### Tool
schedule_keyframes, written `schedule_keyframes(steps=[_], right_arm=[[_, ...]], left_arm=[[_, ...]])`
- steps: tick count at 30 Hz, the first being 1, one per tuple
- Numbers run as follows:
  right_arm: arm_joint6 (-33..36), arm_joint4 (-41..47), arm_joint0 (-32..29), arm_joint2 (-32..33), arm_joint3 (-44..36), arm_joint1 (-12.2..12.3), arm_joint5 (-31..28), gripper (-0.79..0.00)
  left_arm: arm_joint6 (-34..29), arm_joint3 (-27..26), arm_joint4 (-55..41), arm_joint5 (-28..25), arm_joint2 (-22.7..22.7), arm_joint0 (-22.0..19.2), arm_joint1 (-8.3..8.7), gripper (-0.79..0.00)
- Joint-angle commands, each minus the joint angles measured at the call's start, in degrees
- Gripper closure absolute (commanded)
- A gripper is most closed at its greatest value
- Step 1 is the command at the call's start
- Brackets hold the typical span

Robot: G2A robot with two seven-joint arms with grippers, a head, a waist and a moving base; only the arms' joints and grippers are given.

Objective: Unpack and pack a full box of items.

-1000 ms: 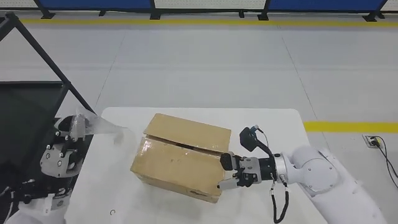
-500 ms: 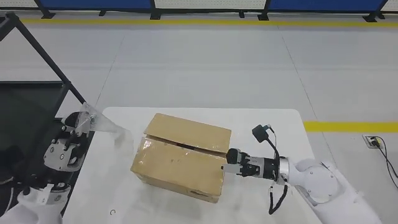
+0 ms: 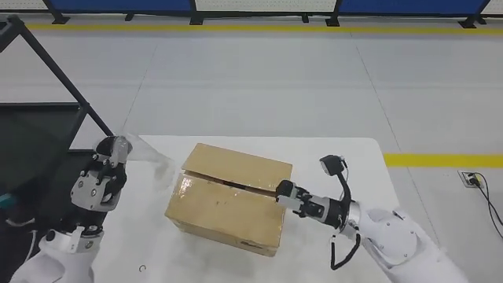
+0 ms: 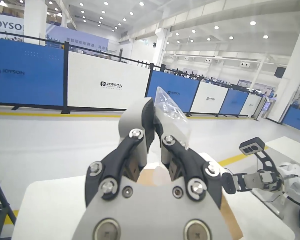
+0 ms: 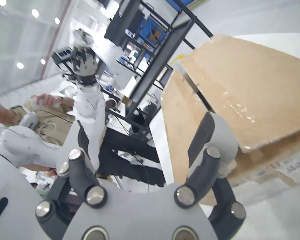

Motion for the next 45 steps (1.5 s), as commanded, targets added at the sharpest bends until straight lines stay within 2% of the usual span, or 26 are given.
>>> schedule_keyframes(steps=[1, 3, 6, 13, 16, 22, 28, 36, 39, 41, 42, 45], right_arm=[[-1.6, 6.0, -0.1, -1.1, 0.4, -0.8, -1.5, -0.785], [0.8, 11.1, 0.5, -2.1, 1.9, -1.3, -2.8, -0.785], [0.8, 11.1, 0.5, -2.1, 1.9, -1.3, -2.8, -0.785], [0.7, 11.1, 0.3, -2.1, 1.8, -1.3, -2.6, -0.785], [-0.4, 11.7, -0.5, -3.0, 0.9, -1.8, -0.2, -0.785], [-1.6, 16.8, 2.1, -7.2, 3.4, -4.2, 2.5, -0.785], [-1.0, 23.3, 4.0, -10.2, 6.8, -6.7, 0.1, -0.785], [-0.3, 27.7, 6.4, -12.5, 11.9, -9.6, -2.8, -0.785], [-0.3, 28.4, 7.0, -13.1, 13.4, -10.6, -4.3, -0.720], [-0.1, 28.9, 7.3, -13.2, 14.2, -11.2, -5.5, -0.425], [0.1, 29.0, 7.4, -13.2, 14.5, -11.4, -6.1, -0.366], [0.7, 29.1, 7.7, -13.0, 15.3, -12.0, -6.9, -0.323]], left_arm=[[0.4, 0.2, -0.4, 3.6, 3.3, -1.0, -0.25, 0.000], [0.7, 0.4, -1.6, 7.0, 6.3, -2.0, -0.56, 0.000], [0.5, 0.5, -5.4, 12.1, 9.6, -2.7, -1.03, 0.000], [0.5, 0.5, -5.4, 12.1, 9.6, -2.7, -1.03, 0.000], [0.8, 0.3, -5.9, 12.2, 10.0, -2.6, -1.08, 0.000], [3.9, 1.1, -5.2, 17.1, 16.5, -6.3, -1.82, 0.000], [6.7, 3.5, -3.9, 19.2, 22.3, -8.8, -2.56, 0.000], [7.7, 4.5, -4.1, 20.3, 26.4, -9.9, -3.24, 0.000], [8.0, 4.6, -4.0, 20.6, 27.1, -10.0, -3.43, 0.000], [8.1, 4.7, -3.9, 20.7, 27.4, -10.1, -3.52, 0.000], [8.1, 4.8, -3.8, 20.6, 27.4, -10.1, -3.55, 0.000], [8.2, 5.3, -3.8, 20.5, 27.3, -10.1, -3.64, 0.000]])
